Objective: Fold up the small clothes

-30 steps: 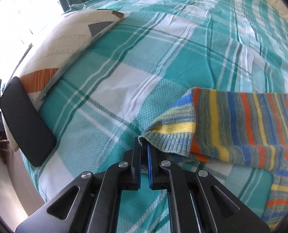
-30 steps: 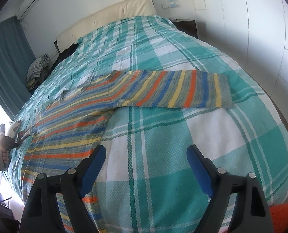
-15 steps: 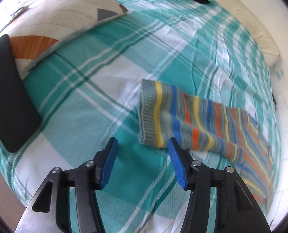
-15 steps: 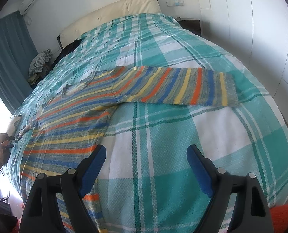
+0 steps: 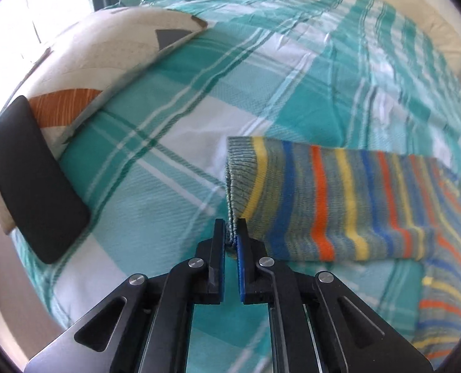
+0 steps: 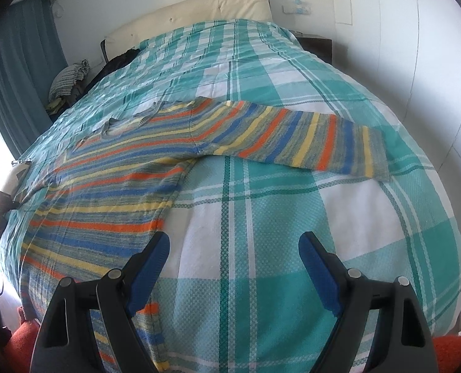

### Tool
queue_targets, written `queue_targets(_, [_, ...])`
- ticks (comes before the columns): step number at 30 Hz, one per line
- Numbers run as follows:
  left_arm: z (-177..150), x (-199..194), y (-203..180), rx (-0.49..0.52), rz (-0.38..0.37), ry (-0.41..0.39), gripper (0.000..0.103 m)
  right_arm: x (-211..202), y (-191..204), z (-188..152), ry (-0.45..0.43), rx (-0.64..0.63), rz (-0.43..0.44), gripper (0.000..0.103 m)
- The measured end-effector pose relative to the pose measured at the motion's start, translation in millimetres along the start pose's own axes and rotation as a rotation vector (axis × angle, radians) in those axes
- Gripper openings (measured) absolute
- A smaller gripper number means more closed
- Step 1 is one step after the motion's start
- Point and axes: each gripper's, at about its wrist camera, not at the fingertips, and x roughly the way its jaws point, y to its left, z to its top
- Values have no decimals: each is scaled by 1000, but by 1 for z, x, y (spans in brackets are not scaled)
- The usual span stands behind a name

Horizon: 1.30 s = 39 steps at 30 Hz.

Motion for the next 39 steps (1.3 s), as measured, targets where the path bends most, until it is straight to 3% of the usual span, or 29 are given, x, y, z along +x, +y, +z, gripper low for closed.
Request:
queue_targets(5, [-2, 11, -7, 3, 50, 21, 7, 4, -5, 0, 17, 20, -5, 85])
queue_targets(7, [-3, 7, -8, -4, 62, 16, 17, 5, -6, -1, 27, 24, -7, 85])
queue_targets(9, [-8, -3, -5, -7, 63, 14, 63, 8, -8, -2, 38, 30, -10, 85])
queue_targets(11, [-20, -18, -3, 14, 66, -19, 79, 11, -10, -1, 47, 41, -14, 85])
queue_targets(16, [-78, -71, -28, 212, -25, -87, 79, 8, -9, 0, 52, 49, 2, 85])
queue_targets(21, [-156, -120, -99, 462, -247, -147, 79, 1, 45, 2, 127, -131, 172, 85])
queue_targets(24, [-204, -124, -147, 597, -351, -120, 79, 5, 90, 2, 183, -255, 272, 85])
queue_targets(27, [-244, -95, -172, 673, -309, 1, 81, 23, 122, -13, 284, -358, 312, 84])
queue_targets(28, [-256, -87, -172, 693, -255, 11, 82, 34, 125, -23, 354, -388, 285, 83])
queue_targets(30, [-267, -94, -163, 702, -216, 2, 92, 52, 119, -50, 498, -437, 170, 80])
queue_targets(32, [-272, -96, -148, 684, -204, 50, 92, 41, 107, -60, 483, -445, 90, 82])
queue_targets(35, [-280, -104, -129, 673, -160, 52, 91, 26, 86, -63, 486, -349, 38, 81])
queue_targets(39, [-281, -135, -113, 590, -173, 15, 91, -6, 88, -47, 303, -308, -11, 81])
